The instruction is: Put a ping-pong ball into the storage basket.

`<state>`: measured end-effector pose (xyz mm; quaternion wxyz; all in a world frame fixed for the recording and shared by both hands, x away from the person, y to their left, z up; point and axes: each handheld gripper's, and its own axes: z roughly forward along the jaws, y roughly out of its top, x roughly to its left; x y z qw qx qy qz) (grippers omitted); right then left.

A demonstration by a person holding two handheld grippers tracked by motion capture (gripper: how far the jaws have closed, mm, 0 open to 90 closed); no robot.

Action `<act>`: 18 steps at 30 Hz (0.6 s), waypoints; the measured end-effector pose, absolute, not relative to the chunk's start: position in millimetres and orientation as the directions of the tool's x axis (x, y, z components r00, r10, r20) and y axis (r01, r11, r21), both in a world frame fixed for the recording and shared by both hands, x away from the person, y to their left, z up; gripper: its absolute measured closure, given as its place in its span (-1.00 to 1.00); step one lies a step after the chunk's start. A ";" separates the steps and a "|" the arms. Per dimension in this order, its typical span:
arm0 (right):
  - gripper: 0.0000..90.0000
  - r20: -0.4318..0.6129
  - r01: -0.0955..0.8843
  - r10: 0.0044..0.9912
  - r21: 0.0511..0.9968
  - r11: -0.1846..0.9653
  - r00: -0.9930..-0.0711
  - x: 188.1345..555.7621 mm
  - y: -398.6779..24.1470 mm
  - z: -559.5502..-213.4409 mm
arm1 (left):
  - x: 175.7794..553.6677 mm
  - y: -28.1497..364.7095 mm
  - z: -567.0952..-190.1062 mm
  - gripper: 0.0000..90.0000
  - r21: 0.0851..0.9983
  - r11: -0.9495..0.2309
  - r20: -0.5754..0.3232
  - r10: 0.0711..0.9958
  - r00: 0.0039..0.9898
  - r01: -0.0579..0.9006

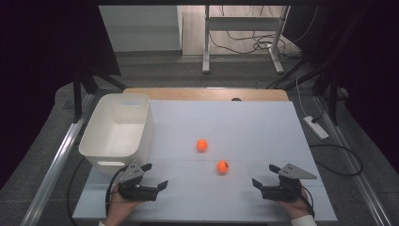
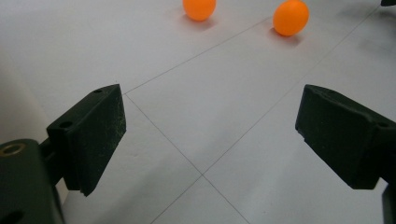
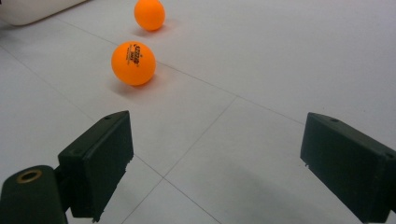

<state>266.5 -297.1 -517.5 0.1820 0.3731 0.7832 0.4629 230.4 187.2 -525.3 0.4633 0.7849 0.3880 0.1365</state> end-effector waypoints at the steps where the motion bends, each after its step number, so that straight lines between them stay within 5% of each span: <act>1: -0.79 0.061 0.417 0.752 0.860 0.294 -0.657 266.6 -297.1 -517.7 | 230.6 187.3 -525.1 -0.77 0.836 -0.264 -0.148 0.737 0.660 0.482; 18: -0.77 0.067 0.434 0.760 0.852 0.293 -0.646 272.4 -296.2 -519.8 | 228.4 185.6 -521.3 -0.78 0.837 -0.252 -0.165 0.731 0.662 0.486</act>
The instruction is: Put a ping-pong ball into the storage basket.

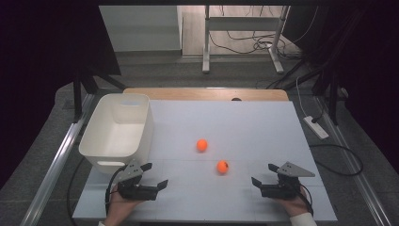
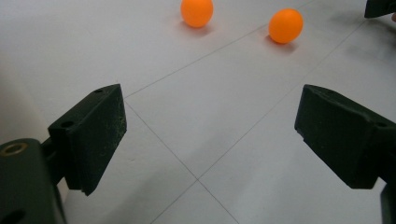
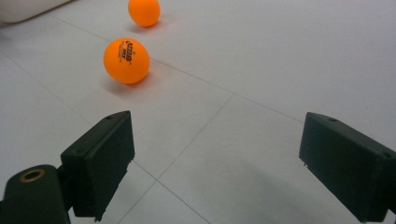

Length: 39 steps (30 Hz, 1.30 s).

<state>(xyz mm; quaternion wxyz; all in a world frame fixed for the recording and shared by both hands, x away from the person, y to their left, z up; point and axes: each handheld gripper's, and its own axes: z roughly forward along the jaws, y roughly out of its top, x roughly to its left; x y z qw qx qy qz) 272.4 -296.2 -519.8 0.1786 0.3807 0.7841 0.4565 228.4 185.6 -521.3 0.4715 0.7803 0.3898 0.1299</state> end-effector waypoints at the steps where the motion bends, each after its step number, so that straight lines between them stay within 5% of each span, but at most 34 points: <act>1: -0.77 0.070 0.434 0.760 0.853 0.290 -0.646 272.5 -296.3 -519.8 | 228.1 184.7 -521.5 -0.78 0.836 -0.254 -0.164 0.729 0.664 0.486; 39: -0.76 0.074 0.430 0.734 0.848 0.310 -0.676 279.0 -295.6 -520.3 | 235.2 142.7 -491.1 -0.79 0.834 -0.274 -0.136 0.740 0.659 0.480</act>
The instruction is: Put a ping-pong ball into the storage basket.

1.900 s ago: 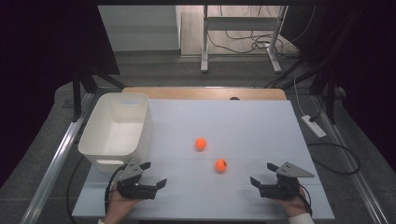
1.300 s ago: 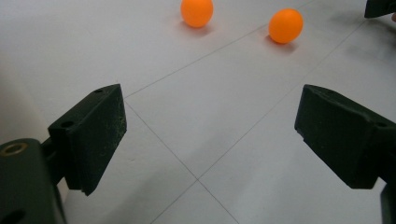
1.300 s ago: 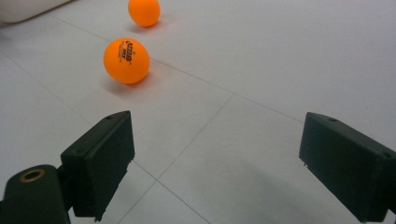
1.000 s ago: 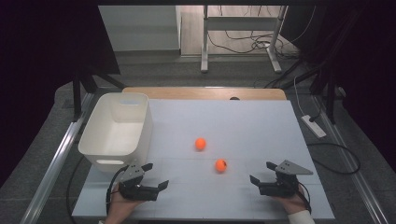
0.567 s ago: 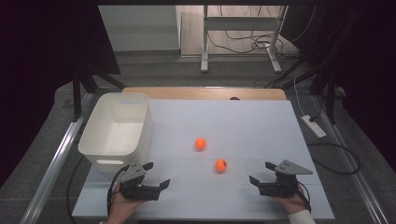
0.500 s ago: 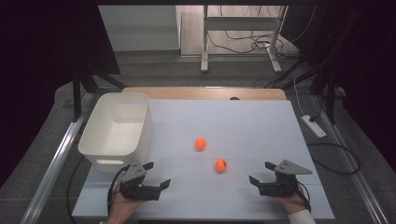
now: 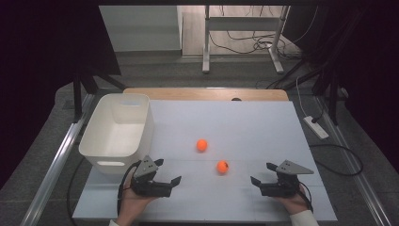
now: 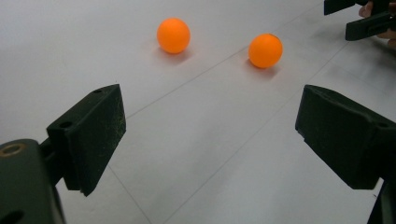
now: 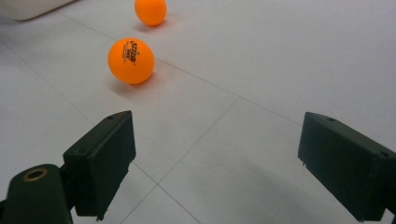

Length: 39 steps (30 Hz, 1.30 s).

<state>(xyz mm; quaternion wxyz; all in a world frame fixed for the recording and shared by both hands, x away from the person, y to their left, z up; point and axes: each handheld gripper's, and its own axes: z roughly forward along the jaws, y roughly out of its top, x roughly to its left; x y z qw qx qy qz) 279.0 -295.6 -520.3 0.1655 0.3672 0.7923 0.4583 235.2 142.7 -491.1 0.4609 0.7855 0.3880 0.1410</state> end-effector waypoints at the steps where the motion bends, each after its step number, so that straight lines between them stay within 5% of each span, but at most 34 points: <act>1: -0.75 0.075 0.432 0.733 0.846 0.312 -0.676 279.3 -295.5 -520.6 | 236.4 141.5 -490.1 -0.79 0.835 -0.276 -0.132 0.738 0.661 0.476; 39: -0.73 0.063 0.416 0.720 0.849 0.325 -0.691 285.3 -287.4 -521.7 | 273.7 116.4 -486.9 -0.78 0.817 -0.286 -0.157 0.726 0.670 0.501</act>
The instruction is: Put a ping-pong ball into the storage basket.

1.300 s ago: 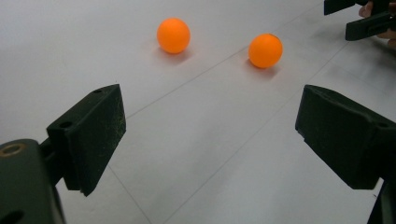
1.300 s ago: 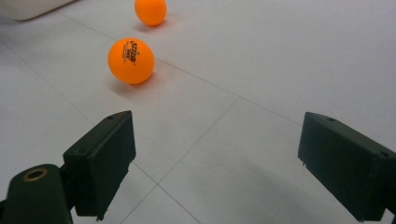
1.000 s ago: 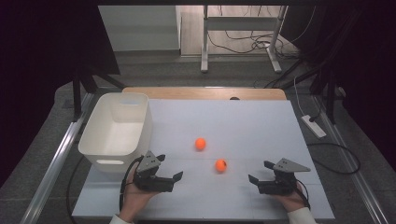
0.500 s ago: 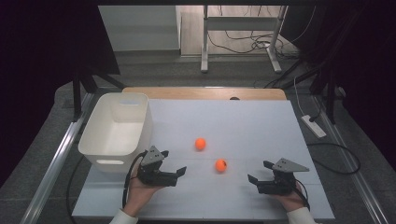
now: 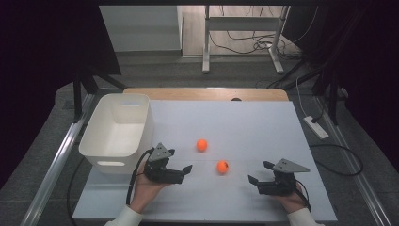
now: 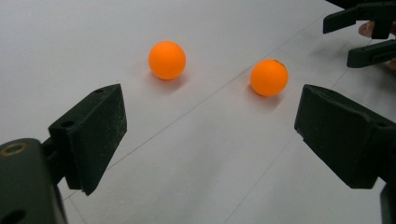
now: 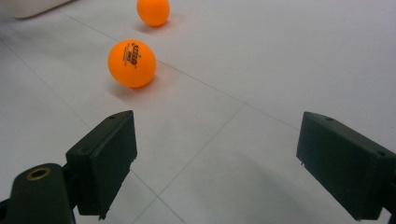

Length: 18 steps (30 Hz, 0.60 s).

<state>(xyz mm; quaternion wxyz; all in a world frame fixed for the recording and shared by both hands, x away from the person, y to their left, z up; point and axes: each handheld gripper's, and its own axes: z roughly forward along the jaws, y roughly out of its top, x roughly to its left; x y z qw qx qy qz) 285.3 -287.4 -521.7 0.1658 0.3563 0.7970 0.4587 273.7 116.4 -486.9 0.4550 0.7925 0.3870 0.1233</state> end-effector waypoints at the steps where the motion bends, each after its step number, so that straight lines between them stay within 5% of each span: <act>1: -0.73 0.059 0.415 0.719 0.848 0.330 -0.693 285.7 -286.4 -521.6 | 274.8 115.7 -486.8 -0.78 0.815 -0.290 -0.155 0.725 0.671 0.502; 18: -0.73 0.053 0.417 0.715 0.842 0.343 -0.697 283.2 -287.8 -522.8 | 292.7 105.2 -484.5 -0.77 0.815 -0.304 -0.148 0.713 0.685 0.493</act>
